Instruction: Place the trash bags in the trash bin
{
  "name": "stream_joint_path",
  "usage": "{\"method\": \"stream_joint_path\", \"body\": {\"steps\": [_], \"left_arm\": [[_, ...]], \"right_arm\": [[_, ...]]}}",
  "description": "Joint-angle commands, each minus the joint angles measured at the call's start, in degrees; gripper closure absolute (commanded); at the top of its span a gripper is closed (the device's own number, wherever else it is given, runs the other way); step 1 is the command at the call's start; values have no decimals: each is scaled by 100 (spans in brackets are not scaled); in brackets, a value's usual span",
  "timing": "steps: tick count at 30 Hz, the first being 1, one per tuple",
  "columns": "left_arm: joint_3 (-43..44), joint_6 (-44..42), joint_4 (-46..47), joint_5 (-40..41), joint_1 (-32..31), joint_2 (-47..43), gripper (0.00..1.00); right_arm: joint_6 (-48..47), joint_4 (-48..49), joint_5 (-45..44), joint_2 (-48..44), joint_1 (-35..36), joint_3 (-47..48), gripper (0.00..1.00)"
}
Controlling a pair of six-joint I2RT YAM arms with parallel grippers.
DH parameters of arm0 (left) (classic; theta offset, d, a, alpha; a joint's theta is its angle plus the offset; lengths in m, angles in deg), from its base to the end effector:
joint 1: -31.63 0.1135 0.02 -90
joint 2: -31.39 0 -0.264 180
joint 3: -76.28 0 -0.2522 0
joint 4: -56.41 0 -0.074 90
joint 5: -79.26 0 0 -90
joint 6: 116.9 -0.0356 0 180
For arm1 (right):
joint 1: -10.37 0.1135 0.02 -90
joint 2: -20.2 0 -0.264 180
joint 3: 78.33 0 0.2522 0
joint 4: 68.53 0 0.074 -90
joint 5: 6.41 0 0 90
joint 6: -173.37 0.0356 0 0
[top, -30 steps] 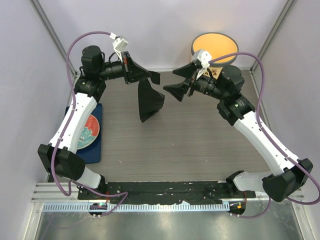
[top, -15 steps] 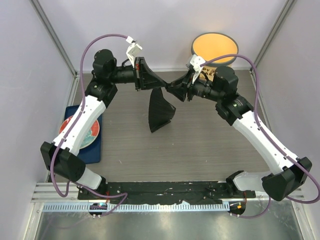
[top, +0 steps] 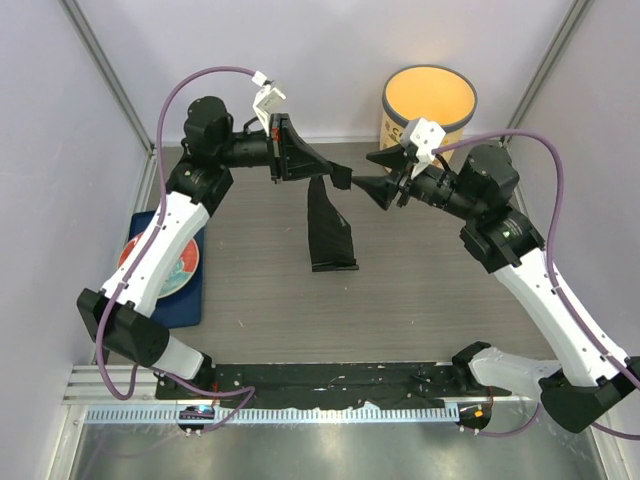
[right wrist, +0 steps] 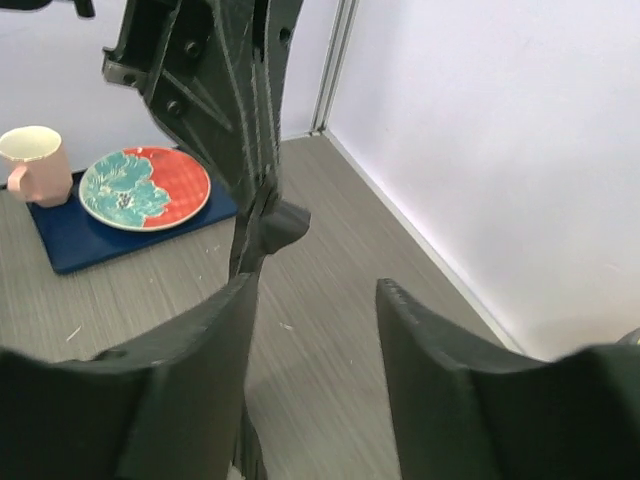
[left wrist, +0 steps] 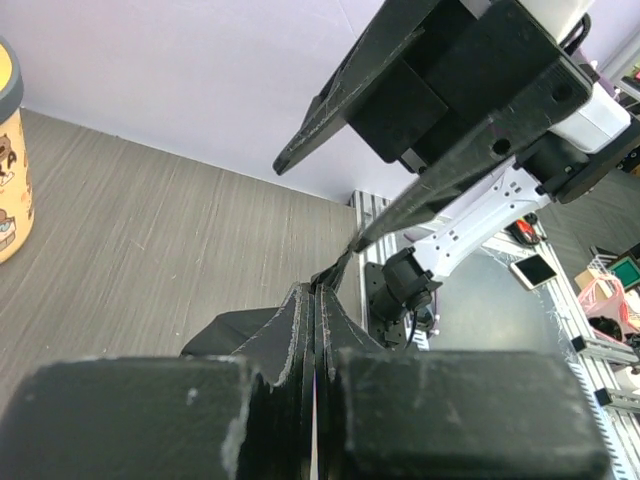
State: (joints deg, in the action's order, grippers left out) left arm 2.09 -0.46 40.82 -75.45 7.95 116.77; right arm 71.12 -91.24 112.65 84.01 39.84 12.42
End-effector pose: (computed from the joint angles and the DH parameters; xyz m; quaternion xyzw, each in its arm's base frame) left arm 0.2838 -0.1596 0.4722 0.3802 0.5809 -0.5915 0.4101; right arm 0.1945 0.1298 0.4724 -0.4064 0.5501 0.2750 0.6757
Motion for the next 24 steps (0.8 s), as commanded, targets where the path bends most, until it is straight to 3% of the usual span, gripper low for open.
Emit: {"method": "stream_joint_path", "body": {"steps": [1, 8, 13, 16, 19, 20, 24], "left_arm": [[261, -156, -64, -24, -31, -180, 100], [129, -253, -64, -305, -154, -233, 100], [138, -332, -107, -297, -260, -207, 100], [208, -411, -213, -314, -286, -189, 100], [269, -534, -353, -271, -304, -215, 100], [278, -578, -484, -270, -304, -224, 100], [384, -1252, -1178, -200, -304, -329, 98]], "right_arm": [[-768, -694, 248, -237, 23, 35, 38], [-411, -1249, 750, 140, 67, 659, 36], [-313, -1144, 979, 360, 164, 887, 43], [-304, -1223, 1005, 474, 234, 993, 55], [-593, -1529, 962, 579, 269, 1177, 83], [-699, -1548, 909, 597, 278, 1213, 99], [-1041, -1277, 426, 431, 278, 1126, 99]]}}
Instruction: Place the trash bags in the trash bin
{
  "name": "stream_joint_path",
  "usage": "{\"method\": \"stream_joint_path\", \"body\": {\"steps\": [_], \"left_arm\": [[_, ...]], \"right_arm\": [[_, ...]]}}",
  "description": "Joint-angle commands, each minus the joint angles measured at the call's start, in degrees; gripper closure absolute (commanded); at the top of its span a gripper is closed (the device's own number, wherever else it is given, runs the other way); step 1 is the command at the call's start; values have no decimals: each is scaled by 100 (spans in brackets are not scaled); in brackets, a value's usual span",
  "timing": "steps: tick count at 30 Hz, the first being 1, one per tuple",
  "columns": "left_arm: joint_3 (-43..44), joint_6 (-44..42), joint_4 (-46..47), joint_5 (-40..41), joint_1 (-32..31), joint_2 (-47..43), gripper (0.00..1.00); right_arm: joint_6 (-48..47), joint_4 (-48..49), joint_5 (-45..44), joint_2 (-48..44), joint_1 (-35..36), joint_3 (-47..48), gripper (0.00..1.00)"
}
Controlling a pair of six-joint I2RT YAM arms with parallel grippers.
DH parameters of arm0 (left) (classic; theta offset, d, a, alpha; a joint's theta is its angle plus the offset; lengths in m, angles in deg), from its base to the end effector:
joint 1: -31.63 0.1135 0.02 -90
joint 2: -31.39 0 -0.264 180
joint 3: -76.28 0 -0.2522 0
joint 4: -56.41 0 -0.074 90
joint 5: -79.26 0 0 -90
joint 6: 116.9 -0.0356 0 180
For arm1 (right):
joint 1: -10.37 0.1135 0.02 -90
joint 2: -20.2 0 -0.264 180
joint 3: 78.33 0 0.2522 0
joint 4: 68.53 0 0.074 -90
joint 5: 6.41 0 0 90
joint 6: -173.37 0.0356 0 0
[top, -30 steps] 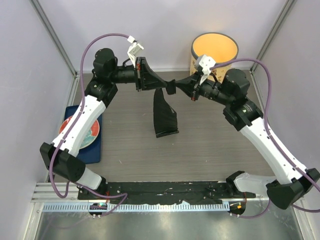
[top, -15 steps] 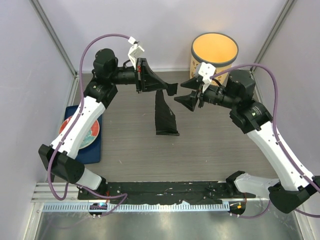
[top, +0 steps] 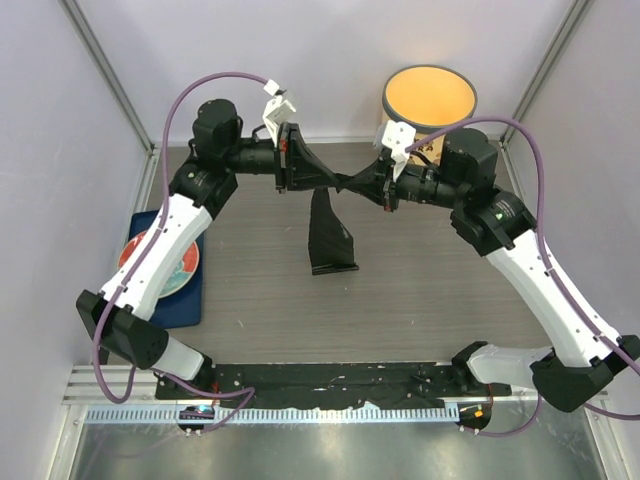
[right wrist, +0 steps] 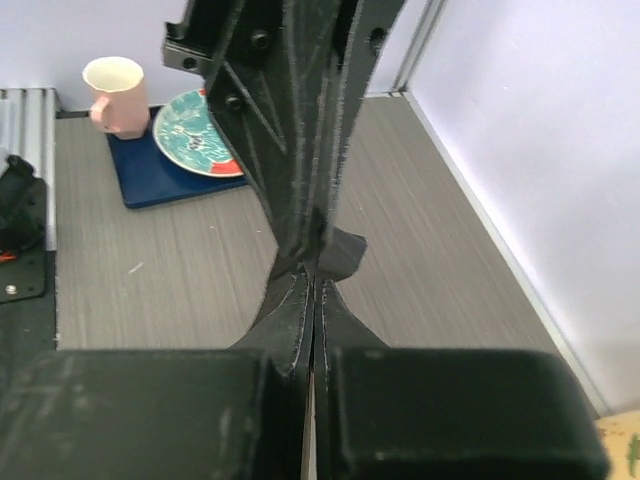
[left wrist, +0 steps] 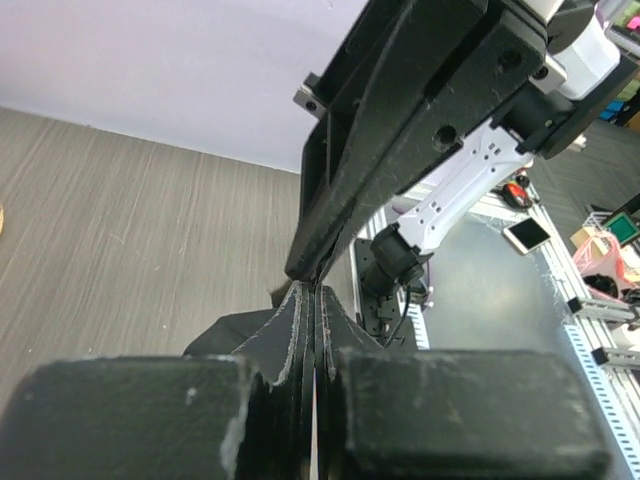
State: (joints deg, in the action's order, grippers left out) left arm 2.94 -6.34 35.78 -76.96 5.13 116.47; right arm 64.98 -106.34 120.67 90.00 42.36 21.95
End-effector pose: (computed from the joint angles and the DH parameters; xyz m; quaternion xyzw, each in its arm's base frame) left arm 0.2720 -0.1720 0.4708 0.4194 0.5664 -0.5896 0.3946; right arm 0.1988 0.1495 0.4761 -0.4930 0.5548 0.3112 0.5935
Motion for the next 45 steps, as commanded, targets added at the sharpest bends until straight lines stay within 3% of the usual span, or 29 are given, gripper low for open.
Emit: {"method": "stream_joint_path", "body": {"steps": [1, 2, 3, 4, 6, 7, 10, 16, 24, 29, 30, 32, 34, 35, 36, 38, 40, 41, 42, 43, 45], "left_arm": [[316, -945, -892, -32, -22, -334, 94], [360, -1261, -1565, 81, -22, -421, 87], [447, -1604, -1954, 196, -22, -491, 66], [483, -2573, -2367, 327, -22, -544, 55], [536, -3571, -3589, 913, -22, -737, 37], [527, -4159, -3836, 1144, -30, -782, 35], [457, -4323, -4077, 1436, -22, -905, 31], [307, -3427, -2829, 1155, -144, -686, 23], [-9, -1858, -1239, 1234, -593, -431, 22], [-272, -801, -246, 654, -619, -281, 30], [-377, -259, 34, 636, -628, -290, 31], [-825, 490, 1237, 715, -628, -351, 36], [-1202, 1332, 2141, 1004, -628, -439, 48], [-1283, 1459, 2277, 1118, -628, -448, 66], [-1344, 1547, 2374, 1181, -628, -500, 78], [-1415, 1400, 2218, 1207, -619, -562, 100], [-1372, 1084, 1632, 1251, -558, -676, 100], [-1371, 725, 1454, 1304, -514, -738, 100], [-1397, 600, 1348, 1365, -470, -790, 100], [-1450, 442, 1138, 1522, -374, -913, 100], [-1494, -233, 821, 1812, -338, -1045, 100]], "right_arm": [[-515, 530, -507, -247, 27, 103, 99], [-595, 733, -761, -317, 18, 6, 99], [-900, 909, -833, -466, 27, -151, 99], [-1042, 1137, -860, -520, 27, -214, 99], [-1341, 1280, -791, -651, 27, -346, 99], [-1699, 1263, -694, -695, 18, -390, 99], [-2245, 1228, -369, -836, 27, -609, 99], [-2555, 1614, 177, -1065, 36, -1137, 99], [-2529, 1939, 502, -1153, 62, -1278, 99], [-2468, 2097, 432, -1197, 97, -1445, 99], [-2424, 2211, 379, -1179, 97, -1471, 99], [-2406, 2221, 196, -1162, 158, -1471, 99], [-2397, 2195, 115, -1135, 167, -1471, 99], [-2362, 2203, 46, -1135, 167, -1498, 99], [-2318, 2238, 10, -1135, 176, -1506, 98], [-2099, 2230, -183, -1118, 185, -1480, 77], [-1862, 2221, -849, -1074, 176, -1480, 55], [-1539, 2142, -1165, -1030, 176, -1437, 38], [-1240, 1785, -1977, -969, 168, -1341, 34], [-985, 1468, -2255, -794, 141, -1218, 29], [-211, 409, -2416, -583, -25, -779, 8]]}}
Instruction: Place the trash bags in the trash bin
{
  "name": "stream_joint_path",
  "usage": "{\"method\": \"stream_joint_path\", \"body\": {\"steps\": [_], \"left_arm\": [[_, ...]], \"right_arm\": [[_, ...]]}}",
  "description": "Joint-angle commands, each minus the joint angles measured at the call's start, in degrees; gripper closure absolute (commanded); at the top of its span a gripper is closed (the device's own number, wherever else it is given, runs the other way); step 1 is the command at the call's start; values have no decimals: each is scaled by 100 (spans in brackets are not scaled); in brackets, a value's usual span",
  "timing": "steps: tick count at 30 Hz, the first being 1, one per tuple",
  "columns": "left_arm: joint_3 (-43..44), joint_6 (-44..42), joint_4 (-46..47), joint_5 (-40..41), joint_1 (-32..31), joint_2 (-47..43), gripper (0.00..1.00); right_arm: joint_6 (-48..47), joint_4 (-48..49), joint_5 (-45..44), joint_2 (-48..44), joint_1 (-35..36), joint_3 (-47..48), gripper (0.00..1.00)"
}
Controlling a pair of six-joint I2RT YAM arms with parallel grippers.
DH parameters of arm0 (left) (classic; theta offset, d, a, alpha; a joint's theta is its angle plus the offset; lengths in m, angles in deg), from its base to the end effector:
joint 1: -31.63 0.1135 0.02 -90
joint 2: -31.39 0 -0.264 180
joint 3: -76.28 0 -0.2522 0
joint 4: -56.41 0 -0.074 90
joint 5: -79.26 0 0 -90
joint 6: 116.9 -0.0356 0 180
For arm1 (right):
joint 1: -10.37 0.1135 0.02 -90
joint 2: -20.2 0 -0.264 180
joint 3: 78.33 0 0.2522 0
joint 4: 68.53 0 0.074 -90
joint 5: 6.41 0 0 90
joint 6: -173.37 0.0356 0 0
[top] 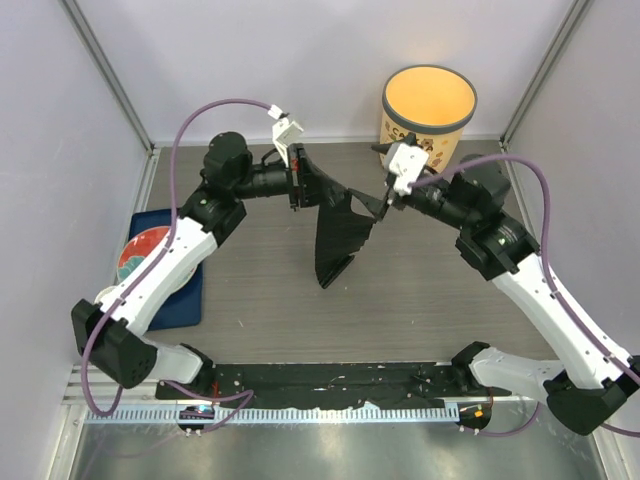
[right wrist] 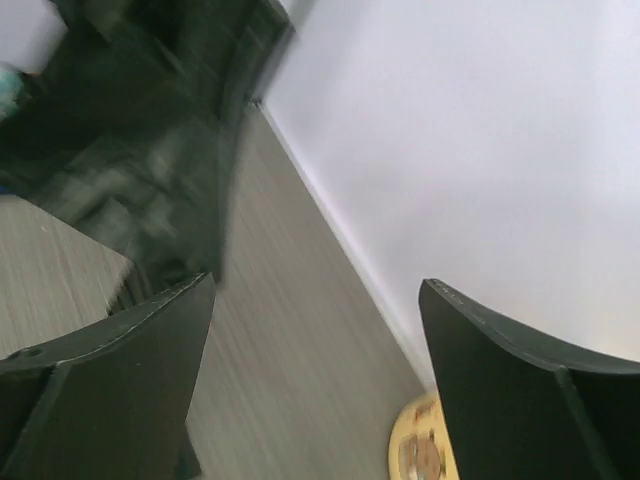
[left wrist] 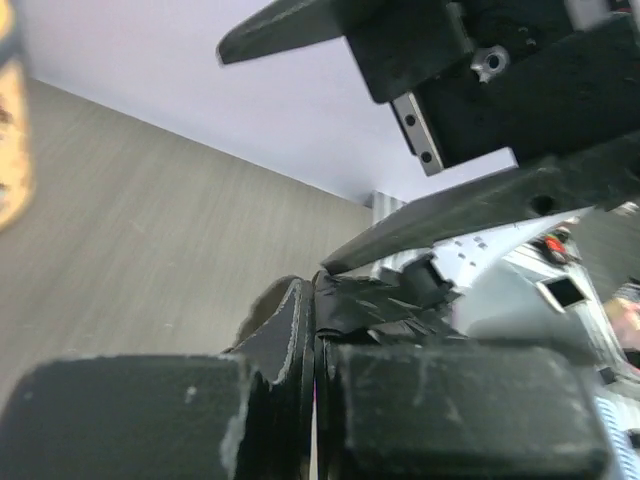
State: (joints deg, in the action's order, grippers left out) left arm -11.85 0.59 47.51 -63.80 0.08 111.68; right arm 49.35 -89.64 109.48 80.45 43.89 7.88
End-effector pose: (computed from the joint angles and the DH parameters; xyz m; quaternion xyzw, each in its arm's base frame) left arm 0.2560 -0.1906 0.4288 0.3448 0.6058 -0.5873 0.4113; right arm 0.1760 0.1352 0.4621 -0.5036 0.4564 0.1484 0.7183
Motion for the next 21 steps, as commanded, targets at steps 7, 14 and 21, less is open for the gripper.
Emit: {"method": "stream_joint_path", "body": {"steps": [7, 14, 21], "left_arm": [[-191, -1676, -1224, 1887, 158, -779, 100], [-68, -641, -1137, 1860, 158, -532, 100], [29, 239, -576, 1203, 158, -295, 100]], "right_arm": [[3206, -2570, 624, 848, -978, 1360, 0], [2834, -2058, 1688, 716, -1015, 1552, 1], [1074, -2720, 930, 1042, 311, 2011, 1]]}}
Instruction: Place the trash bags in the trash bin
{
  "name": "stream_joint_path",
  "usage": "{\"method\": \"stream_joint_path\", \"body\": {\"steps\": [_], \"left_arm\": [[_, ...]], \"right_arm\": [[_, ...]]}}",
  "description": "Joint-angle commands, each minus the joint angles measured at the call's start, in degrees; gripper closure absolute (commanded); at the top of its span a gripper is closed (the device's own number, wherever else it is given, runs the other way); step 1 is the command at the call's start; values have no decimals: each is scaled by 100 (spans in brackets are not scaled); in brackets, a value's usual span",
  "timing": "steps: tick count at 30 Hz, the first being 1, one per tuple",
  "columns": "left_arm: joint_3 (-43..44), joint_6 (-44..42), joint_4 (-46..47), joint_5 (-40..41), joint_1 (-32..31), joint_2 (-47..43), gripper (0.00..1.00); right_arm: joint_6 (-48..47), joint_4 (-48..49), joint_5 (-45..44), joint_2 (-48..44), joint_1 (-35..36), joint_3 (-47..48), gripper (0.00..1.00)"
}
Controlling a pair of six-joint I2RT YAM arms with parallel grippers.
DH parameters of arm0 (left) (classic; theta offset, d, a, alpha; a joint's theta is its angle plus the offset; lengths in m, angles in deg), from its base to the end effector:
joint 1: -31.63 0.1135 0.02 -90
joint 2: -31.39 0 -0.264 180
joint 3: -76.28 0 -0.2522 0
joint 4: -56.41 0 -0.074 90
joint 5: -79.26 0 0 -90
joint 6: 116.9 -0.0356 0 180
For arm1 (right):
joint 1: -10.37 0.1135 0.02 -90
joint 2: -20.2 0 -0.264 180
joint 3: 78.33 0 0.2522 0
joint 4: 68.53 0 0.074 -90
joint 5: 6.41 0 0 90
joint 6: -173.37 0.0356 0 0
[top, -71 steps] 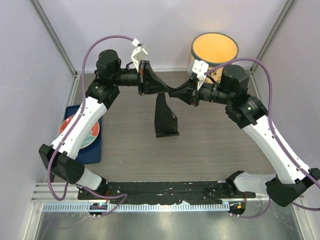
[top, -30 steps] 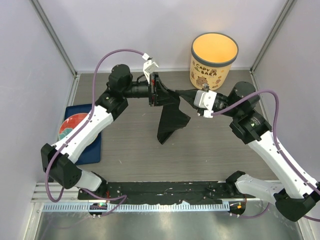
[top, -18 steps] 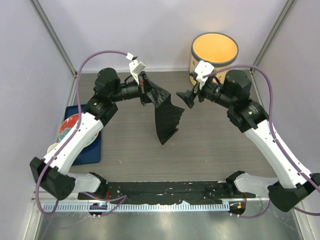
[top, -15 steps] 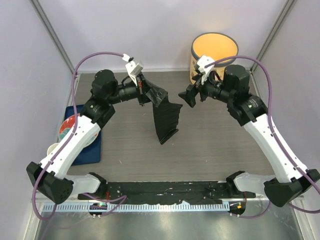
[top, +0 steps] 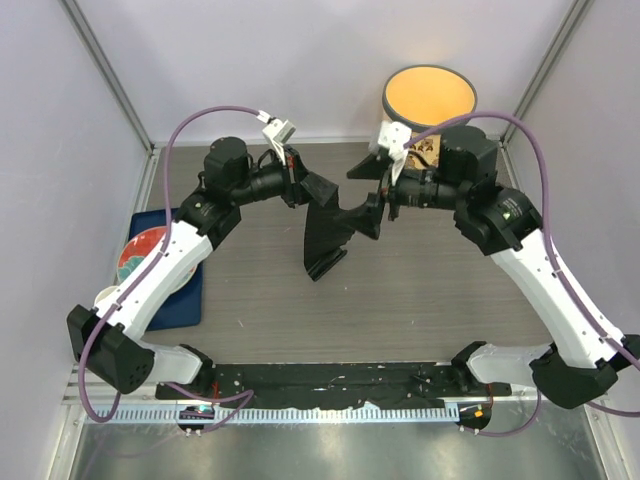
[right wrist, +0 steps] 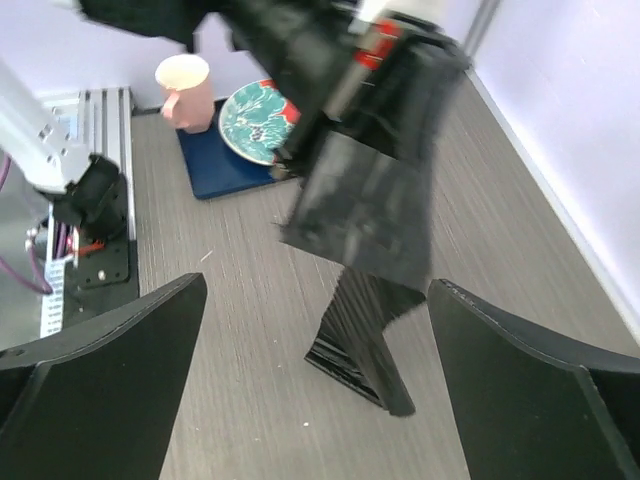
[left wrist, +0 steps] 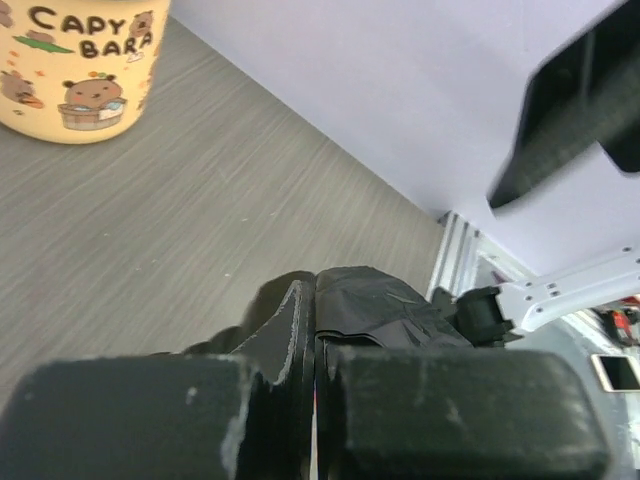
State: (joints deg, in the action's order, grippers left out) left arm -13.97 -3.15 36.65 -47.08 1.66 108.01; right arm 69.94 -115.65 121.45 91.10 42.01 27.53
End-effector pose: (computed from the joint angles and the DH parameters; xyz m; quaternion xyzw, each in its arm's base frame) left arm 0.2550 -0.1714 0.4158 0.2456 0.6973 -0.4932 0.4585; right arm 0.1930 0.1446 0.4860 -0.4703 0.6016 0.3433 0.5468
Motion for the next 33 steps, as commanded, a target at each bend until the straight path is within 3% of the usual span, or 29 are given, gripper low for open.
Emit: {"method": "stream_joint_path", "body": {"steps": [1, 8, 15, 24, 26, 32, 33], "left_arm": [[241, 674, 556, -566, 1, 81, 100], [162, 675, 776, -1094, -17, 28, 100], [92, 544, 732, -1367, -87, -24, 100], [171, 95, 328, -1701, -175, 72, 100], [223, 60, 275, -1728, -175, 90, 100], [206, -45, 240, -1833, -210, 55, 100], [189, -80, 240, -1833, -210, 37, 100]], "right_arm": [[-1299, -13, -402, -110, 571, -129, 0], [-2637, 5, -640, 152, 844, 81, 0], [-3033, 111, -623, 311, 862, 212, 3], [-3166, -530, 27, 513, 862, 757, 40], [-3096, -645, 167, 513, 862, 784, 57], [-2806, -873, 247, 627, 862, 924, 78], [-2771, -873, 213, 627, 862, 924, 89]]}}
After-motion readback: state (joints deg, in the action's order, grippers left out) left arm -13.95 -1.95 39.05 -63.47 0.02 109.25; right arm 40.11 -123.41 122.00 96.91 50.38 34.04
